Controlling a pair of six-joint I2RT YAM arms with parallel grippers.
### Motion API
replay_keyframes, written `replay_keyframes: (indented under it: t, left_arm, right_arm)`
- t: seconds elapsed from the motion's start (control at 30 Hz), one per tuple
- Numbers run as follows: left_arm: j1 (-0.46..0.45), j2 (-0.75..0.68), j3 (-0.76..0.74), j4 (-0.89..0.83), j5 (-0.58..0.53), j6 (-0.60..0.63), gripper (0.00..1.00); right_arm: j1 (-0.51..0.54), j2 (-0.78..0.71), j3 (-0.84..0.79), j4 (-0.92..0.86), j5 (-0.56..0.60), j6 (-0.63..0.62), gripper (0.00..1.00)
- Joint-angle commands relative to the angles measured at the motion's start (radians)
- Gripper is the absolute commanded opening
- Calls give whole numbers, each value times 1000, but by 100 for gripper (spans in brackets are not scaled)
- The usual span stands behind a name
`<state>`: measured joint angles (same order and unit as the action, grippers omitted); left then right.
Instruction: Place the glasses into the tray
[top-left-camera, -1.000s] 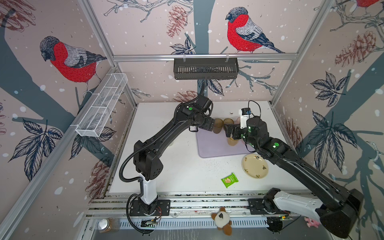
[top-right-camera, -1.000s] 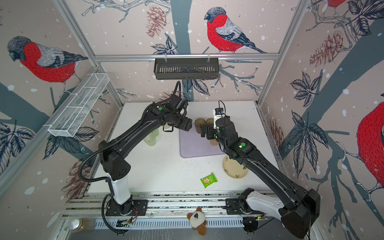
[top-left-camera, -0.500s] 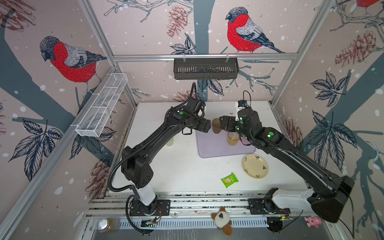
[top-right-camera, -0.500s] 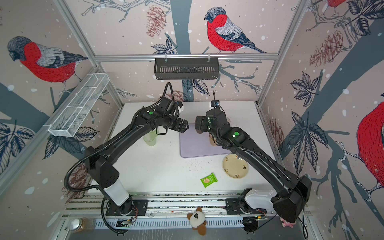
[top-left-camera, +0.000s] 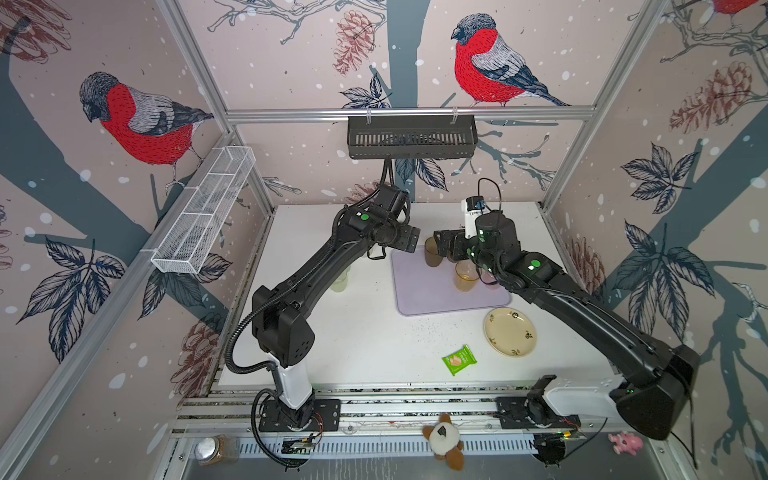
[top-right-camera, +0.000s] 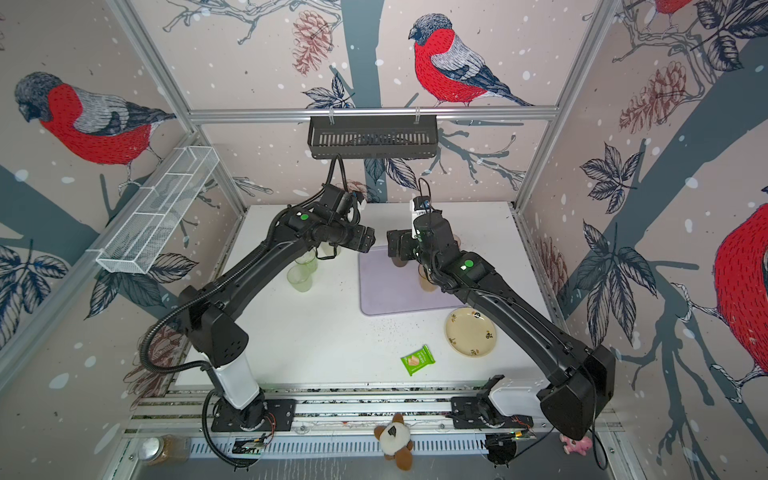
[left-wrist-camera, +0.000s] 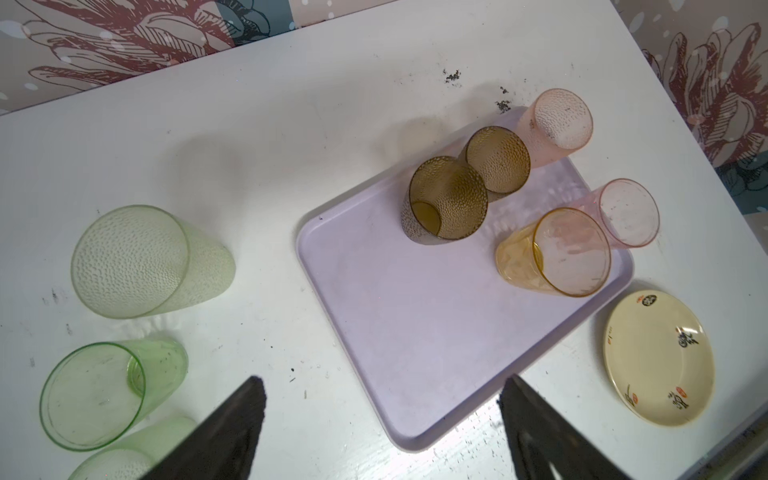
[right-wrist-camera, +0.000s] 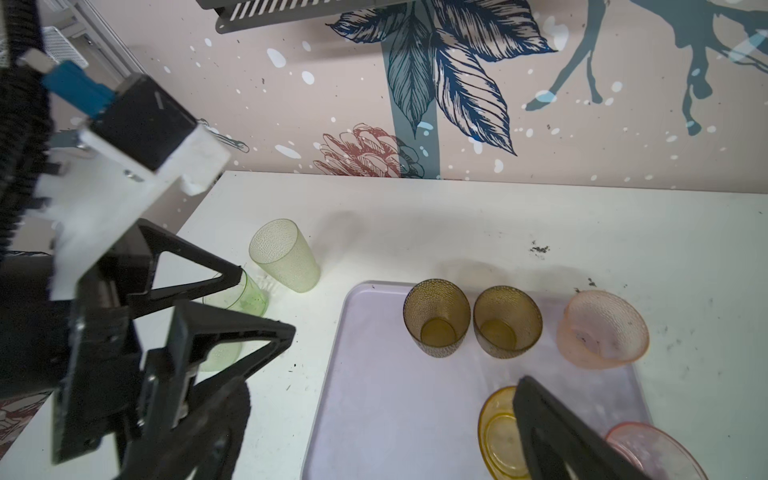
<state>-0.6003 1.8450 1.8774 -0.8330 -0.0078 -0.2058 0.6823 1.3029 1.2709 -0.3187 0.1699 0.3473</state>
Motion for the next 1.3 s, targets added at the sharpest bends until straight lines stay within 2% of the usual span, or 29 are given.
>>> replay_keyframes:
  t: [0.0, 0.3, 0.53, 0.93, 1.27]
  left_arm:
    - [4, 49, 42, -39, -53, -21, 89]
    - [20, 179, 161, -88, -124, -15, 89]
    - [76, 205, 156, -58, -70, -21, 87]
    - [158, 268, 223, -117, -83, 10, 75]
    - [206, 326, 277, -103, -38, 7, 64]
  right_arm:
    - [1, 4, -12, 53, -58, -89, 99]
    - [12, 1, -48, 50, -112, -174, 99]
    - [17, -6, -71, 75, -119, -175, 99]
    - [37, 19, -88, 115, -145, -151, 99]
    - [65, 62, -49, 102, -145, -140, 99]
